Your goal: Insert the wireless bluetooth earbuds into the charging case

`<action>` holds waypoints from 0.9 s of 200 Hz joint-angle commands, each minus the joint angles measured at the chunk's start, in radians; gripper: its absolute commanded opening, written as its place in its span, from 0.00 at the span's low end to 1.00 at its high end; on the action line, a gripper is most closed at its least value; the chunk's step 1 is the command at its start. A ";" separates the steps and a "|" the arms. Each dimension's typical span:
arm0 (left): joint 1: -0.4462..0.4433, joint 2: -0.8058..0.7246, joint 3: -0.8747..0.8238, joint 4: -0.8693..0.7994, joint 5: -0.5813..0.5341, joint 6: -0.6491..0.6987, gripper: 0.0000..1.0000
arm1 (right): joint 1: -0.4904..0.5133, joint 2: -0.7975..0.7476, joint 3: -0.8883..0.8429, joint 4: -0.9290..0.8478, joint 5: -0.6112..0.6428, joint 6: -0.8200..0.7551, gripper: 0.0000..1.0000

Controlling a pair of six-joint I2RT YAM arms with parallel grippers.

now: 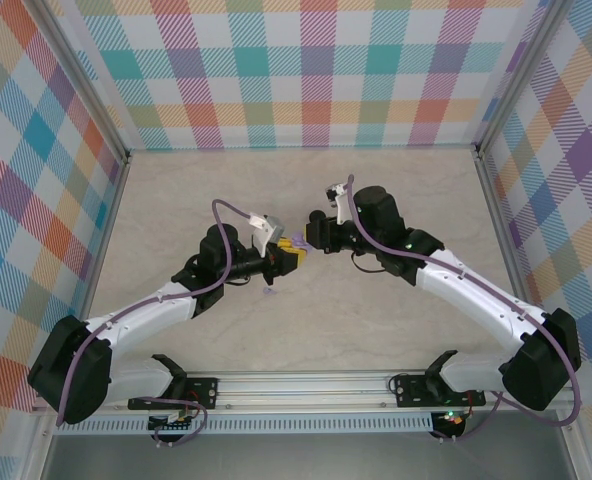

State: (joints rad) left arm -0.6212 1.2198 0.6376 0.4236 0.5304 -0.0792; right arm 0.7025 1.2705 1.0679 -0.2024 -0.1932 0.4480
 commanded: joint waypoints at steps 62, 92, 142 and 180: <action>-0.011 0.007 0.031 0.047 -0.015 -0.068 0.00 | 0.015 0.018 0.024 0.025 0.000 -0.015 0.25; -0.011 0.011 0.034 0.048 -0.010 -0.079 0.00 | 0.017 0.026 0.026 0.027 0.000 -0.016 0.25; -0.012 0.021 0.039 0.054 0.005 -0.082 0.00 | 0.018 0.035 0.029 0.029 -0.006 -0.016 0.25; -0.014 0.020 0.036 0.060 0.016 -0.083 0.00 | 0.018 0.041 0.029 0.028 -0.002 -0.017 0.25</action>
State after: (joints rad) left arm -0.6254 1.2350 0.6392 0.4259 0.5236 -0.1532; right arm 0.7143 1.2991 1.0679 -0.2024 -0.1909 0.4477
